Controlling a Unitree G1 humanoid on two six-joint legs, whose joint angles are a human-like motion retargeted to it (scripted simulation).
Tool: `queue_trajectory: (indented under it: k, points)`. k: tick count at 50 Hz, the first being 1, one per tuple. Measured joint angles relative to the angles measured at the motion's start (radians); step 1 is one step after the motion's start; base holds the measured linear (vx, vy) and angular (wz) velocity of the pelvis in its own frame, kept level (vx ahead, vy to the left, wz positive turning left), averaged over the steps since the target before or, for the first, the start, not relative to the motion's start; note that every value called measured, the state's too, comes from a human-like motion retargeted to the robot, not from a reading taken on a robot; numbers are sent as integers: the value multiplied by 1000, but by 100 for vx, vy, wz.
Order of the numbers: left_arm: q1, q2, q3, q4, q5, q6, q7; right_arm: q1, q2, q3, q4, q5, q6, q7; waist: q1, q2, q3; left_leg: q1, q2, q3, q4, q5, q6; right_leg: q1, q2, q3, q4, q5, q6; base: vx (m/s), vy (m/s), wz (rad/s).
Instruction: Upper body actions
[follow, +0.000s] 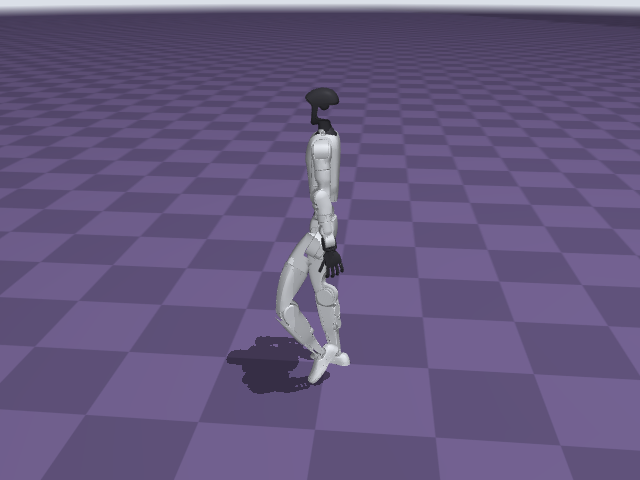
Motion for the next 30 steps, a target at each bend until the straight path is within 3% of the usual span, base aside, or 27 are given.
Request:
queue_trajectory:
  k: [1, 2, 3, 5, 7, 8, 10, 13, 15, 18, 20, 22, 25, 27, 28, 30]
  points:
    - [54, 14, 32, 22, -15, 37, 2, -115, 25, -5, -13, -7, -15, 34, -42, -6, 40, -173, -32, -131, 176, -48, 52, -19, 10, 28, 14, 13, -2, -26, -39, -44]
    - [110, 26, 62, 37, -32, 77, -5, -220, 53, -16, -42, -18, -30, 61, -40, 0, 82, -329, -8, -235, 341, -93, 85, -20, 32, 39, 11, 29, -15, -27, -42, 7]
    - [172, 35, 86, 37, -55, 124, -30, -309, 85, -38, -105, -38, -46, 75, 47, 31, 124, -450, 128, -287, 485, -133, 80, 12, 78, 13, -25, 54, -51, -36, -33, -135]
    - [261, 42, 120, 37, -97, 177, -58, -447, 126, -72, -242, -51, -104, 71, 121, -23, 240, -566, 164, -227, 633, -216, 155, 52, 15, 13, -19, 64, -71, -44, -31, -130]
    - [325, 62, 241, 37, -109, 131, -28, -600, 139, -91, -380, -16, -194, 88, 228, -95, 376, -617, 122, -132, 681, -291, 156, 88, -38, 122, -3, 90, -93, -18, -34, -150]
    - [364, 72, 296, 37, -108, 100, -21, -650, 135, -90, -443, 17, -230, 106, 303, -119, 400, -652, 116, -77, 680, -314, 157, 83, -63, 157, -7, 122, -101, 19, -13, -167]
    - [439, 93, 352, 37, -152, 114, -6, -710, 110, -94, -569, 72, -273, 171, 382, -158, 406, -731, 59, 1, 660, -337, 157, 54, -121, 156, 7, 187, -105, 33, 11, -61]
    - [493, 97, 413, 37, -289, 163, 64, -757, 118, -62, -719, 80, -295, 279, 349, -216, 367, -778, 11, 77, 638, -336, 153, 0, -158, 199, 23, 245, -65, 5, 10, 61]
    - [471, 100, 418, 37, -370, 100, 92, -786, 116, -26, -788, 62, -311, 304, 292, -211, 344, -732, -7, 66, 635, -306, 117, 2, -147, 165, 1, 235, -59, -16, 0, 85]
    - [424, 114, 374, 37, -341, 40, 73, -744, 122, 17, -809, 41, -353, 252, 213, -183, 228, -595, 57, 11, 641, -283, 87, 0, -84, 122, -57, 154, -74, 9, 2, 85]
    - [394, 130, 306, 37, -301, 59, 21, -660, 140, 34, -783, -6, -382, 222, 150, -146, 129, -463, 71, -45, 576, -274, 60, 9, -36, 74, -92, 106, -79, 39, 10, 101]
    - [343, 140, 218, 37, -277, 99, -25, -536, 161, 32, -716, -78, -380, 211, 82, -118, 49, -259, -10, -59, 364, -257, 36, 34, -25, 16, -108, 90, -49, 38, 22, 105]
    - [187, 109, 82, 37, -265, 68, 0, -289, 156, 43, -612, -208, -343, 218, 3, -84, -16, 98, -245, -110, -213, -144, -39, 56, -25, -52, -71, 49, 0, 23, 27, 87]
    - [65, 73, 0, 29, -252, -1, 36, -98, 123, 58, -527, -271, -299, 195, -79, -23, -29, 375, -393, -152, -723, -239, -95, 50, 31, -133, 41, 45, 7, 33, 24, 73]
    - [14, 42, -55, 5, -249, -28, 46, -3, 94, 58, -471, -290, -271, 168, -83, 12, -26, 522, -390, -14, -912, -354, -87, 38, 51, -187, 140, 117, 1, 24, 32, 53]
    - [-168, -18, -170, -55, -256, -48, 19, 91, 16, -13, -306, -348, -203, 81, -203, 53, -44, 543, -340, 74, -1081, -357, -90, -225, -107, -342, 605, 445, -14, -16, 38, 186]
